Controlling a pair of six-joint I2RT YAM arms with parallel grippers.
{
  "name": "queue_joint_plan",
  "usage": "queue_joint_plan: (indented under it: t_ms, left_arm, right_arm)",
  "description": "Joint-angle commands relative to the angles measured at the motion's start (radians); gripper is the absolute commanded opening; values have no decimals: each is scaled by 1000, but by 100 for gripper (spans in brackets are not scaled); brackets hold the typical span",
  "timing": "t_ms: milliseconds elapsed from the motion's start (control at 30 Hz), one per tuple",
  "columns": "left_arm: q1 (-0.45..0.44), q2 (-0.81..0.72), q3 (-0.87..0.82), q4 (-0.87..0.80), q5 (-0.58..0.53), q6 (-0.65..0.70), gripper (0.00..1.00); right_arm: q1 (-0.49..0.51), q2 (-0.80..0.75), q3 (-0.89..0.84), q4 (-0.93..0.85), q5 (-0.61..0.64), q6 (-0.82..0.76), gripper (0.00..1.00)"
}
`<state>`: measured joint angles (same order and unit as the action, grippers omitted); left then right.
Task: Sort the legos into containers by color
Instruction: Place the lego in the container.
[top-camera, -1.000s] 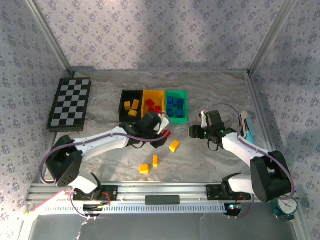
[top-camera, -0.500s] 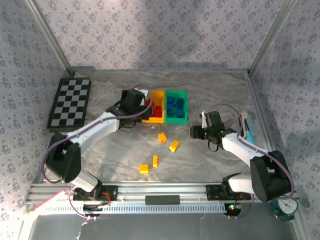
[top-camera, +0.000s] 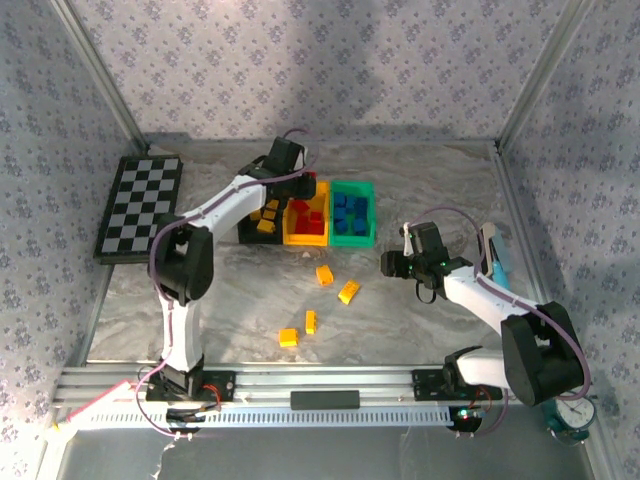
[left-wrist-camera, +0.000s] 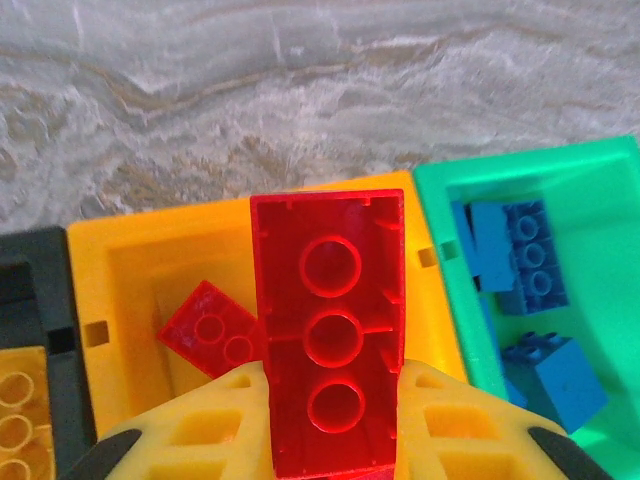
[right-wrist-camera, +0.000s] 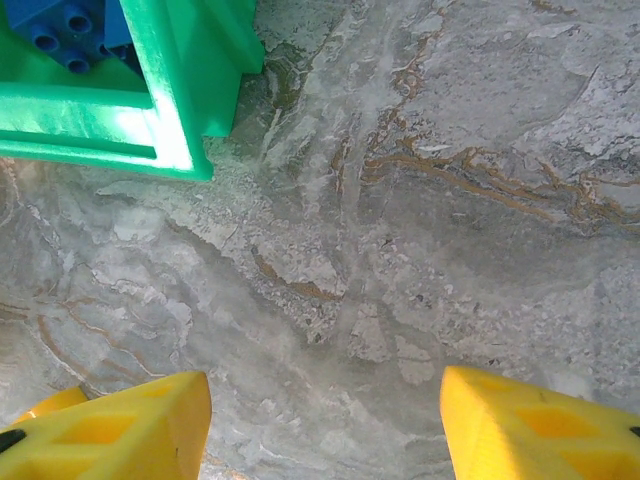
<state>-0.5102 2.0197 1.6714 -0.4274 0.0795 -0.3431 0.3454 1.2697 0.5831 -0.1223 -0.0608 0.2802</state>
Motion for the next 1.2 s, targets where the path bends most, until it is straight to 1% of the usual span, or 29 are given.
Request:
queue_joint_plan:
  t_ms: [0,133,300,533,567,600,633,667,733,833,933,1067,1167]
  left_arm:
    - [1,23,17,-12,69,-22,25]
    - [1,32,-7,25,100,-37,27]
    - [3,59,4,19,103,-36,28]
    - [4,80,9,9,124,-46,34]
    - [3,78,3,13,125,-51,39]
    - [4,70,-5,21,131,-57,49]
    - [2,61,-17,31,139,-63,55]
    - [1,46,-36,48,145,-69,61]
    - [-2,10,-71,74,142,-71,67]
    - [-17,-80,-149,114,107,-73,67]
    - [-50,-187,-269,183,101,-70,68]
    - [-134,-288,-376,184,70,-1,68]
    - [-206,-340,-436,157,26,62,68]
  right_arm:
    - [7,-14,-7,9,25,6,64]
    - [9,3,0,13,15,5,64]
    - [18,12,5,19,8,4,64]
    - [26,19,10,17,10,-1,64]
    - [27,20,11,18,9,-3,64]
    - [29,21,11,19,6,-5,64]
    - [31,22,12,22,3,-6,64]
    - [33,21,11,24,-3,-7,64]
    - [39,20,10,33,-12,-12,64]
    - [59,20,11,34,-4,-18,64]
    - [81,21,18,19,31,-19,64]
    - [91,23,21,13,48,-16,64]
    - [92,22,20,13,47,-12,64]
